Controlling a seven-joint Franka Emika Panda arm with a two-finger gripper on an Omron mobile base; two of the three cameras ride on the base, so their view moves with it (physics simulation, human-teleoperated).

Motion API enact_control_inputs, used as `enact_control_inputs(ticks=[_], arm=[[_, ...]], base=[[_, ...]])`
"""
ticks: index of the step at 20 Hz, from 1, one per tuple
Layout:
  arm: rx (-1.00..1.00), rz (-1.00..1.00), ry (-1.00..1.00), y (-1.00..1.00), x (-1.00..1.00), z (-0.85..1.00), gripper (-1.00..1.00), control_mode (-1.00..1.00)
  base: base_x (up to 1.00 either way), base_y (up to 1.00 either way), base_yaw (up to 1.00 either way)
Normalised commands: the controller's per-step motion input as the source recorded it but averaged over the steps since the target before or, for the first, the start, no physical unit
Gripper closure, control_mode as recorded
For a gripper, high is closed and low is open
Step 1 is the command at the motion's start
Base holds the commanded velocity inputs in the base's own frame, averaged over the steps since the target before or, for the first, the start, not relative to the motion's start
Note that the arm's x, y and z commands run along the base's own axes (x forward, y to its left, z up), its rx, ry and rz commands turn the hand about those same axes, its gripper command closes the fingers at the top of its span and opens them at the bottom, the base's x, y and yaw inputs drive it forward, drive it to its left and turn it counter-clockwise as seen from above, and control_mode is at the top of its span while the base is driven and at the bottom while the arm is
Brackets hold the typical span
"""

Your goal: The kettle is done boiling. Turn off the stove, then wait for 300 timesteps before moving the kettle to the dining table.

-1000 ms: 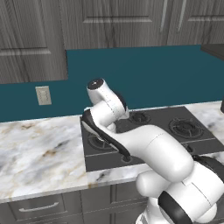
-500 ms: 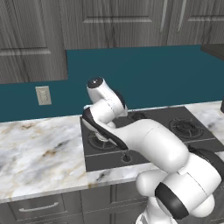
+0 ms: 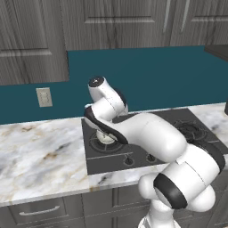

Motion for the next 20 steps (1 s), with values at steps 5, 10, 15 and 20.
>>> enact_control_inputs(ticks=[5,10,15,20], arm=[[0.00,0.00,0.00,0.02,0.26,-0.05,-1.00,-1.00],[0.00,0.00,0.00,0.05,0.23,-0.10,-1.00,-1.00],[0.00,0.00,0.01,0.08,0.21,-0.10,-1.00,-1.00],[0.00,0.00,0.02,0.05,0.15,-0.09,-1.00,-1.00]], base=[[0.00,0.00,0.00],[0.00,0.00,0.00],[0.00,0.00,0.00],[0.00,0.00,0.00]])
